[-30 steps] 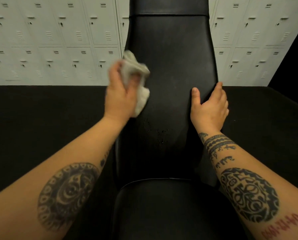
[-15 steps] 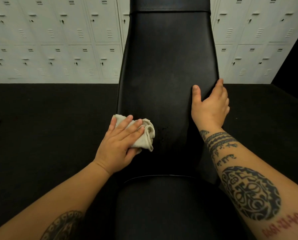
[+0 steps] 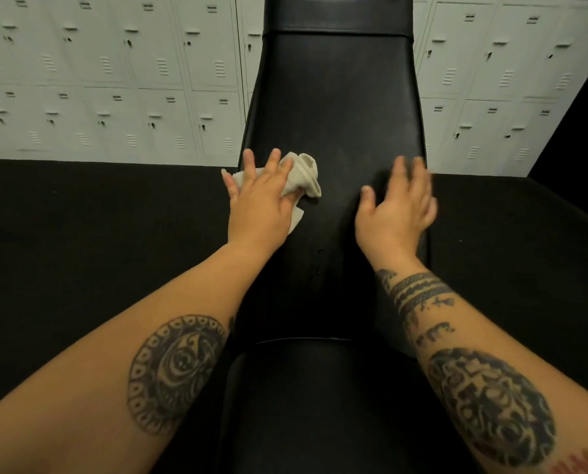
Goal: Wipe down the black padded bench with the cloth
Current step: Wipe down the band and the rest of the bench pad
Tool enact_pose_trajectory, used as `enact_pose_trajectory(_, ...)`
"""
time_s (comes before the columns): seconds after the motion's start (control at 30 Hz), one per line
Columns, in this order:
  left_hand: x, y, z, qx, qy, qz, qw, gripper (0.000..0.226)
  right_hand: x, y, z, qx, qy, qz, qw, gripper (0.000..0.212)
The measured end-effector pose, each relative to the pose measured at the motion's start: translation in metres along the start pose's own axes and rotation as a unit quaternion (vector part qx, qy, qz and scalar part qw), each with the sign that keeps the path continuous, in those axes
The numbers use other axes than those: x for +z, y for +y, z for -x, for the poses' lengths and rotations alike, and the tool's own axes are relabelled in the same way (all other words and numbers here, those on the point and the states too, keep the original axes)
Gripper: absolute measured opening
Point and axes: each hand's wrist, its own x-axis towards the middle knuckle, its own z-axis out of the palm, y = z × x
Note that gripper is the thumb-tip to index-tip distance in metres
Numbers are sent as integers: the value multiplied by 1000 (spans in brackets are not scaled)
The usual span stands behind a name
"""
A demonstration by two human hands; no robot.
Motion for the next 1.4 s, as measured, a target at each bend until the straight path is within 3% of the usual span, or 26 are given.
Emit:
enact_pose_trajectory(0.07,-6,6,-2,6,1,146,989,50,-1,-17,18,-103,-24,-113,988,48)
enact_pose_trajectory(0.17,-20,28,8,-54,-40,345,936,46,-10,-43,36,-74,-184,-342,919,52)
enact_pose_trajectory(0.23,-30,44,15,-108,-87,500,855,42,-14,-53,38,-45,-194,-380,903,59)
enact_pose_trajectory(0.27,-33,47,16,-125,-108,574,802,45,-15,-55,36,-44,-165,-372,913,57)
enact_pose_trajectory(0.3,-36,47,15,-131,-121,613,769,50,-17,-54,34,-48,-128,-364,921,53)
enact_pose_trajectory(0.33,-42,44,15,-117,-118,586,793,56,-19,-51,31,-56,-93,-358,927,48)
enact_pose_trajectory(0.43,-50,14,8,-10,-57,316,947,60,-23,-30,16,-89,-35,-314,945,36)
enact_pose_trajectory(0.5,-49,-7,10,-43,49,213,975,48,-23,-16,13,-99,-38,-266,958,35)
enact_pose_trajectory(0.57,-40,-20,17,-146,94,202,964,45,-15,-7,20,-139,-61,-167,974,34)
enact_pose_trajectory(0.63,-23,-30,27,-245,31,224,943,58,0,-7,33,-189,-88,-89,974,32)
enact_pose_trajectory(0.73,-2,-40,39,-331,-21,330,884,70,15,-14,48,-273,-137,-53,951,34)
enact_pose_trajectory(0.83,5,-45,46,-329,-15,341,880,62,8,-13,63,-363,-225,-15,904,35)
enact_pose_trajectory(0.93,3,-45,47,-322,-11,340,884,65,-3,-3,71,-381,-279,21,881,34)
enact_pose_trajectory(1.03,3,-45,46,-316,-16,320,893,71,-7,9,54,-335,-184,19,924,29)
enact_pose_trajectory(1.13,3,-41,46,-312,-22,301,901,74,-7,7,18,-217,-84,21,972,18)
enact_pose_trajectory(1.23,4,-37,48,-309,-15,283,908,74,8,-20,3,-168,-57,23,984,17)
enact_pose_trajectory(1.33,5,-36,48,-308,-14,275,911,73,23,-35,25,-240,-119,-10,964,26)
enact_pose_trajectory(1.4,8,-41,47,-308,-10,278,910,73,21,-25,54,-333,-210,-12,919,32)
